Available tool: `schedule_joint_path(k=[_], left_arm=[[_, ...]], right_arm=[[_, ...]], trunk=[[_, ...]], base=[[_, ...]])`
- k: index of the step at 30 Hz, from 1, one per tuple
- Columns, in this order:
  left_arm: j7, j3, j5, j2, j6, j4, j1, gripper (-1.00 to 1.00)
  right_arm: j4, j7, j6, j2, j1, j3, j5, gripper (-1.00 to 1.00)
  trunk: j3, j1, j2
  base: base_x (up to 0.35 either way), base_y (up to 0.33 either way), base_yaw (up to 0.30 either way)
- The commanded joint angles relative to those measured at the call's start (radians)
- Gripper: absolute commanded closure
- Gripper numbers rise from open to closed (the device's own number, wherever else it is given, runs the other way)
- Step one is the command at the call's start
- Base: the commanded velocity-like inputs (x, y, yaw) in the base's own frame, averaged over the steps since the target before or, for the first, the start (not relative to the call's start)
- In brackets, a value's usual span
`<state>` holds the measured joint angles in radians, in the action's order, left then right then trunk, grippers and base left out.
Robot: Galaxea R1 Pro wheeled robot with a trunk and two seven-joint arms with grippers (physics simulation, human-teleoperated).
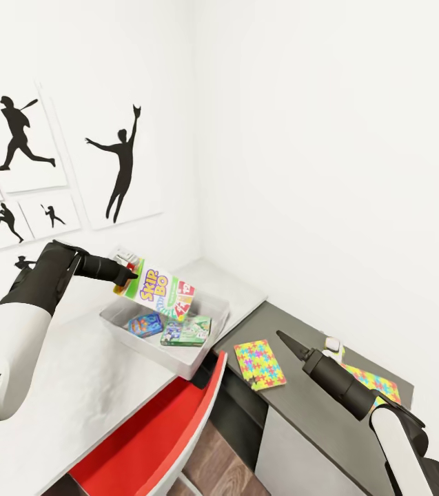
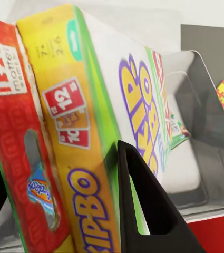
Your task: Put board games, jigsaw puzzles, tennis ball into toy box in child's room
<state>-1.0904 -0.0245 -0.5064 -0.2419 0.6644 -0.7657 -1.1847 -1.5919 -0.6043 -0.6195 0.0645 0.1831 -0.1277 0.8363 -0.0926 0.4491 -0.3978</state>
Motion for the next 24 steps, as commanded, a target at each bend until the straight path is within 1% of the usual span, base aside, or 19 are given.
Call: schedule_joint_path(k=[1, 5, 10, 11, 13, 14, 16, 17, 20, 24], left_arm=[[-0.006, -0.002, -0.004, 0.000, 0.008, -0.001, -0.001, 1.00], [-0.009, -0.002, -0.003, 0.001, 0.008, -0.001, -0.001, 1.00], [-0.009, -0.007, -0.005, 0.010, 0.008, -0.001, -0.001, 1.00], [-0.010, -0.017, -0.006, 0.011, 0.008, -0.001, -0.001, 1.00], [-0.011, -0.050, -0.005, 0.011, 0.009, -0.001, -0.001, 1.00], [-0.012, -0.059, -0.005, 0.011, 0.009, 0.000, -0.001, 1.00], [-0.012, -0.093, -0.004, 0.011, 0.009, 0.006, -0.001, 1.00], [-0.011, -0.104, -0.003, 0.012, 0.009, 0.013, -0.001, 1.00], [-0.011, -0.117, -0.004, 0.014, 0.008, 0.037, -0.001, 1.00], [-0.012, -0.121, -0.004, 0.017, 0.008, 0.052, -0.001, 1.00]], right_arm=[[0.000, 0.000, -0.008, 0.000, 0.001, -0.001, 0.006, -1.00], [0.000, -0.001, -0.009, 0.000, 0.001, -0.002, 0.006, -1.00], [0.000, -0.003, -0.010, 0.000, 0.001, -0.002, 0.006, -1.00], [0.000, -0.003, -0.010, 0.000, 0.001, -0.002, 0.006, -1.00], [0.000, -0.003, -0.010, 0.000, 0.001, -0.002, 0.006, -1.00], [0.000, -0.002, -0.010, 0.000, 0.001, -0.002, 0.006, -1.00], [0.000, -0.003, -0.011, 0.000, 0.001, -0.002, 0.006, -1.00], [0.000, -0.003, -0.011, 0.000, 0.001, -0.002, 0.006, -1.00], [0.000, -0.003, -0.011, 0.000, 0.001, -0.002, 0.006, -1.00], [0.000, -0.003, -0.011, 0.000, 0.001, -0.002, 0.006, -1.00]], trunk=[[-0.002, 0.001, -0.002], [-0.002, 0.001, -0.002], [-0.002, 0.001, -0.002], [-0.002, 0.001, -0.002], [-0.002, 0.001, -0.002], [-0.003, 0.001, -0.002], [-0.003, 0.001, -0.002], [-0.004, 0.001, -0.002], [-0.005, 0.001, -0.002], [-0.008, 0.001, -0.002]], base=[[0.083, 0.000, 0.000], [0.039, 0.000, 0.000], [0.007, 0.000, 0.000], [0.002, 0.000, 0.000], [0.001, 0.000, 0.000], [0.000, 0.000, 0.000], [0.000, 0.000, 0.000], [0.000, 0.000, 0.000], [0.000, 0.000, 0.000], [0.000, 0.000, 0.000]])
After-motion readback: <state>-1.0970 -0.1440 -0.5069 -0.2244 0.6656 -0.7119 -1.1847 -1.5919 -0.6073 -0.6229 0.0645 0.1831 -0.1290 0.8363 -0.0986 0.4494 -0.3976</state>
